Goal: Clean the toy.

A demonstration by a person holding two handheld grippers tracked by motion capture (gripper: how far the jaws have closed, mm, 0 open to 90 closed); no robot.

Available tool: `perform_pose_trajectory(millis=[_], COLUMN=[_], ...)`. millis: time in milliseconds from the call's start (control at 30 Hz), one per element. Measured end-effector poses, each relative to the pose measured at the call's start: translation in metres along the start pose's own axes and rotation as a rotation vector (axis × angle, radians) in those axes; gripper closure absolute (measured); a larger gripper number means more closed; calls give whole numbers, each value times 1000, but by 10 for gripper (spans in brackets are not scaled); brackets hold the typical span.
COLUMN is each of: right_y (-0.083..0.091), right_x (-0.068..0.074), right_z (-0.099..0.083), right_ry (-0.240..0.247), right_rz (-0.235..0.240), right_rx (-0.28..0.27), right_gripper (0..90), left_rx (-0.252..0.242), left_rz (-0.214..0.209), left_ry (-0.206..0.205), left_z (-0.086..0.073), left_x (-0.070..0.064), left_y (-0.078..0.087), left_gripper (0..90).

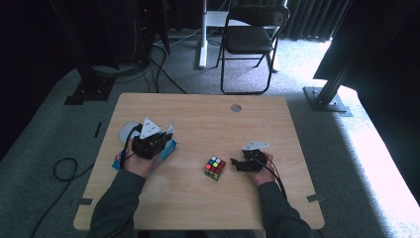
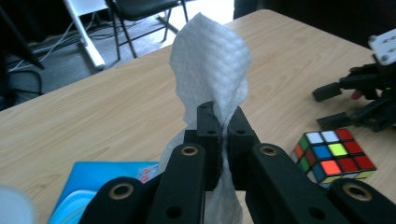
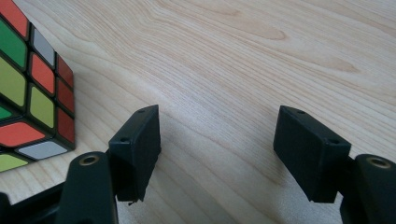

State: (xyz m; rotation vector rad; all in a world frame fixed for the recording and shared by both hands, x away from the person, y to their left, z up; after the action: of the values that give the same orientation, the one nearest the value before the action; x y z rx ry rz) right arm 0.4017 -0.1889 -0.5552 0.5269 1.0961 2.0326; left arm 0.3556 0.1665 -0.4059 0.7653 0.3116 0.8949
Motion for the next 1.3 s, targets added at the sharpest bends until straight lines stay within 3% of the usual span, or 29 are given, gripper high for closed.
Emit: perform_pose_trajectory(millis=[800, 1300], right_y=[0, 0], right_x=[0, 0], right_z=[0, 0], right_ry=[1, 0], right_rz=[0, 1], right_rx=[0, -1], right_gripper=[316, 316], left_rx=[55, 127], left_rz=[-71, -63], left_ry=[-66, -39], left_z=[4, -16], left_x=[-29, -26], left_y=[-31, -53], left_gripper=[865, 859])
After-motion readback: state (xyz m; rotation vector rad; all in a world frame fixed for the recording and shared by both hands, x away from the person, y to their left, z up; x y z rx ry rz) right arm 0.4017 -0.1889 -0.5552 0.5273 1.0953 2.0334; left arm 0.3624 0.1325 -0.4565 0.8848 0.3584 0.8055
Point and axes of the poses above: each handheld gripper's, and its own axes: y roughly backward along the jaws, z roughly out of its top, x roughly to its left, the point moved 1 cm from there along -y, roughly forward along the jaws, and after that the axes turned 15 degrees about x, right-handed, at the moved point
